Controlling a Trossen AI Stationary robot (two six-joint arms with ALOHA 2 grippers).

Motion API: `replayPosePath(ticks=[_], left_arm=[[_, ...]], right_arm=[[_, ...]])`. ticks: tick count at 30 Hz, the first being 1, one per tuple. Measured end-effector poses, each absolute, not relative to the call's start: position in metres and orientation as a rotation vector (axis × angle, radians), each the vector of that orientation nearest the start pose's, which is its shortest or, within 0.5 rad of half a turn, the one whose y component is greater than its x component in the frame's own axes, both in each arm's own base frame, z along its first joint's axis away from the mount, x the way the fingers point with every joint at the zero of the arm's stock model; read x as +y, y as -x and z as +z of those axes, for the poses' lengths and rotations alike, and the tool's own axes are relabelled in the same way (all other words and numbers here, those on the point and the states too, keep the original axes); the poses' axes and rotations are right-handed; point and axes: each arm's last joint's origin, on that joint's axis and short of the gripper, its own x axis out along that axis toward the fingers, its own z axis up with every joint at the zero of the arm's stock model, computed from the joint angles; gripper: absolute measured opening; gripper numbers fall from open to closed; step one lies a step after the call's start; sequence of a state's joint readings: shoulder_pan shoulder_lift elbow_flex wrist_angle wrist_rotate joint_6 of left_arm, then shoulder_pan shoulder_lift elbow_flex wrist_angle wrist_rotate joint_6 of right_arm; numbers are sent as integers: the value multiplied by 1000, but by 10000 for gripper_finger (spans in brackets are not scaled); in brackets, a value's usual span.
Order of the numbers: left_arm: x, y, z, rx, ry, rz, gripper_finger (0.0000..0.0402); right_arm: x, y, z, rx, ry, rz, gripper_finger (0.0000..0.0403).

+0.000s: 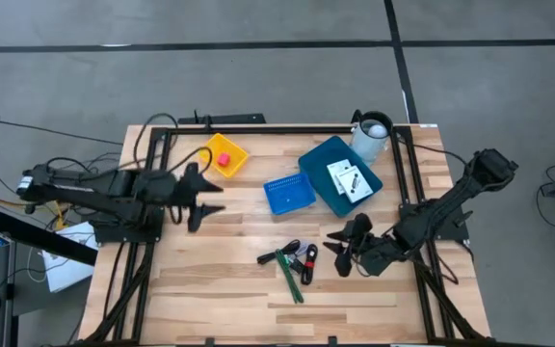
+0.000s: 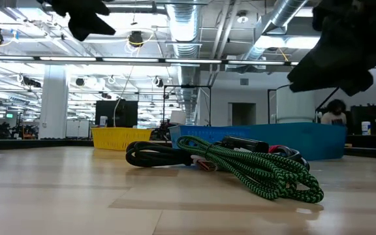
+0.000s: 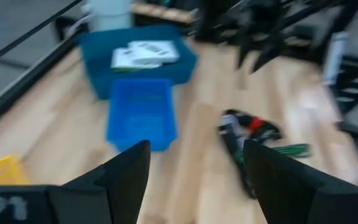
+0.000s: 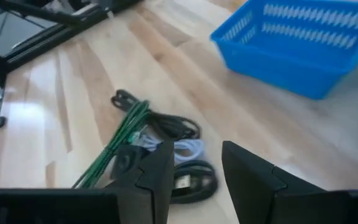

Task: Pick and place items into bin
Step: Put the black charger adapter into the yellow bin

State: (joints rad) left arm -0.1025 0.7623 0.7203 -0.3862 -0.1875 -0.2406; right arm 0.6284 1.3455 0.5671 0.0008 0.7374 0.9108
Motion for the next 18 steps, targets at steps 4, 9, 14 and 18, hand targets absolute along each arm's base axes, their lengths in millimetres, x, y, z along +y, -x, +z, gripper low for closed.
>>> replayPosePath(ticks=[4, 9, 14, 18], left_arm=[[-23, -159, 286, 352, 173, 54, 245], [-33, -156, 285, 364, 111, -16, 245], [-38, -155, 286, 362, 72, -56, 245], [-39, -155, 284, 376, 64, -63, 245]], right_arm=[[131, -220, 158, 496, -446, -315, 128], [141, -235, 151, 453, -517, -270, 133], [150, -253, 158, 538, -563, -174, 157], [149, -270, 175, 656, -592, -108, 182]])
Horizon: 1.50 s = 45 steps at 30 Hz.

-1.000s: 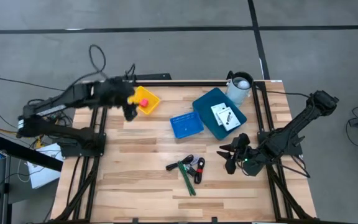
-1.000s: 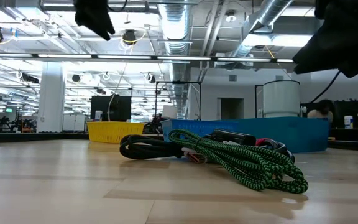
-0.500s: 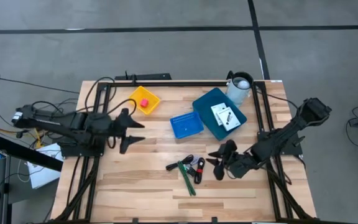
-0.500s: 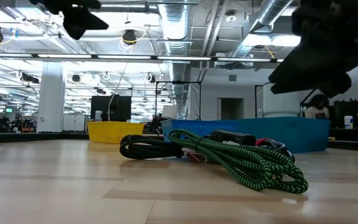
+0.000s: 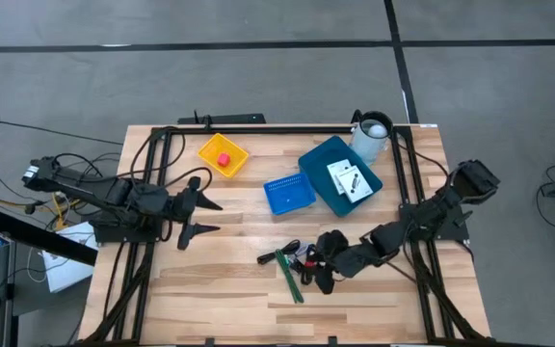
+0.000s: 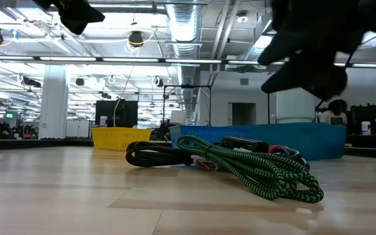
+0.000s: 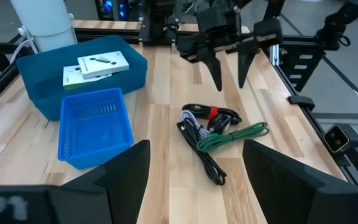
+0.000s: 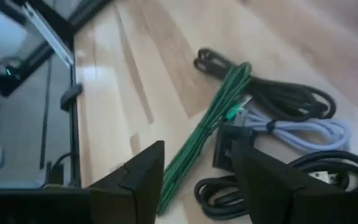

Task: Pick and place items into bin
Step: Put the black charger adapter into the yellow bin

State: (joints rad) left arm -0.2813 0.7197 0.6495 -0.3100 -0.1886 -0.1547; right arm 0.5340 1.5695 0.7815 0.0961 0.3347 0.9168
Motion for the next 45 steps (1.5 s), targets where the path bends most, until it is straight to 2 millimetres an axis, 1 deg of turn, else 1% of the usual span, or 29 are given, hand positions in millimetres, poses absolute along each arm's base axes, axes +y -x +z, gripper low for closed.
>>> replayPosePath(ticks=[3, 5, 9, 11, 14, 18, 20, 22, 26, 28, 30, 39, 45], left_arm=[[-39, -154, 283, 396, 60, -61, 245], [-39, -153, 281, 411, 62, -58, 245], [-39, -153, 280, 428, 78, -63, 245], [-39, -153, 280, 433, 87, -79, 245], [-40, -152, 279, 448, 92, -102, 245], [-40, -152, 278, 451, 91, -102, 245], [-40, -152, 278, 451, 91, -102, 245], [-40, -152, 278, 456, 90, -101, 245], [-40, -151, 277, 464, 88, -101, 245], [-40, -151, 277, 465, 89, -101, 245], [-40, -151, 277, 470, 90, -99, 245], [-40, -152, 277, 462, 105, -96, 245], [-40, -152, 278, 461, 135, -90, 245]], right_arm=[[145, -280, 192, 768, -576, -122, 194], [142, -284, 201, 854, -552, -164, 198], [135, -293, 214, 986, -515, -262, 198], [136, -300, 217, 1015, -511, -277, 196], [141, -312, 211, 1054, -510, -272, 194], [151, -327, 197, 1119, -519, -250, 194], [154, -331, 190, 1151, -514, -251, 196], [157, -339, 187, 1162, -518, -241, 197], [159, -347, 185, 1208, -501, -245, 199], [159, -347, 184, 1240, -481, -261, 199], [161, -351, 184, 1239, -479, -257, 199], [158, -347, 183, 1251, -436, -306, 200], [158, -348, 183, 1250, -437, -307, 213]])
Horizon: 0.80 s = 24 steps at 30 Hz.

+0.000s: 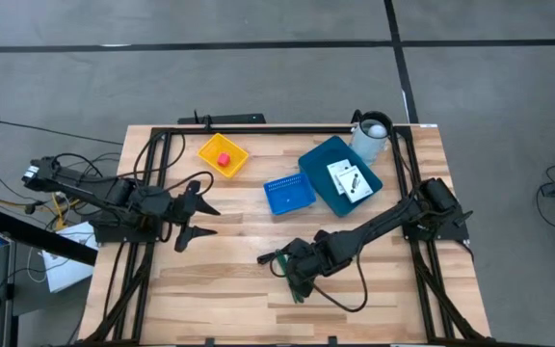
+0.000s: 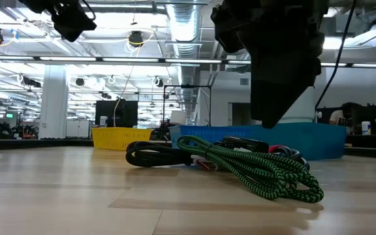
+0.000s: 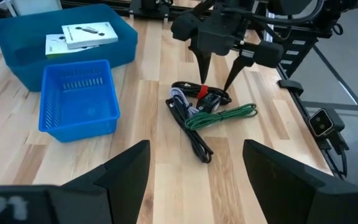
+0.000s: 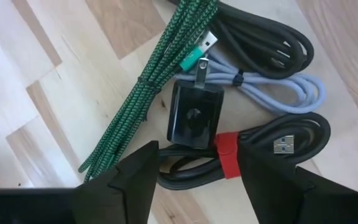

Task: Pick and place items into bin
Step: Put the black charger adapter into the yellow bin

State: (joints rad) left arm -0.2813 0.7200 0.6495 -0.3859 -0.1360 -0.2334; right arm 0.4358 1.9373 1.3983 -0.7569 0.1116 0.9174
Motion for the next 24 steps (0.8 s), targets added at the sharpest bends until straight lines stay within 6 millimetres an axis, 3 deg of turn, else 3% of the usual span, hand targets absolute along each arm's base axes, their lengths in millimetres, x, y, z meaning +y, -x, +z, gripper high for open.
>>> replayPosePath(ticks=[6, 14, 24], left_arm=[[-40, -152, 278, 461, 149, -86, 245], [-40, -152, 278, 461, 149, -86, 245], [-40, -152, 278, 461, 148, -86, 245]], right_arm=[[158, -348, 183, 1249, -423, -296, 243], [157, -349, 183, 1234, -406, -302, 241], [157, -358, 159, 1281, -411, -276, 240]])
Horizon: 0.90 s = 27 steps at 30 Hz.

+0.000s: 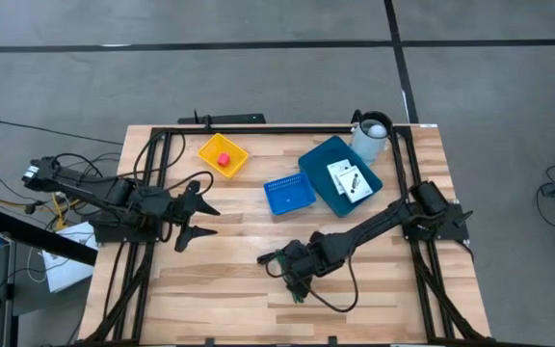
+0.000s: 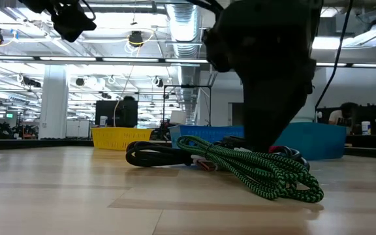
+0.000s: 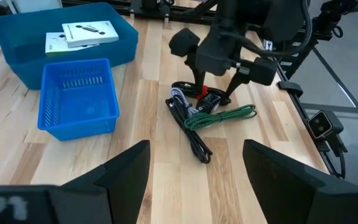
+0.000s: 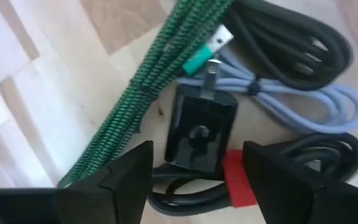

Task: Pick and place items into bin
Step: Put the black charger adapter into the yellow bin

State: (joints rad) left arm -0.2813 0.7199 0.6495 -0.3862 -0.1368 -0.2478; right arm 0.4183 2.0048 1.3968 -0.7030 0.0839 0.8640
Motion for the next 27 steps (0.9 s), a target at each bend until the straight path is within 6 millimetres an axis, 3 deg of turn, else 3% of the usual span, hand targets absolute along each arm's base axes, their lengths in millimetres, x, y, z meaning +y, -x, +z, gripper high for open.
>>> replayPosePath(ticks=[27], left_arm=[[-40, -151, 277, 469, 151, -83, 245]], right_arm=[[152, -363, 151, 1273, -426, -275, 240]])
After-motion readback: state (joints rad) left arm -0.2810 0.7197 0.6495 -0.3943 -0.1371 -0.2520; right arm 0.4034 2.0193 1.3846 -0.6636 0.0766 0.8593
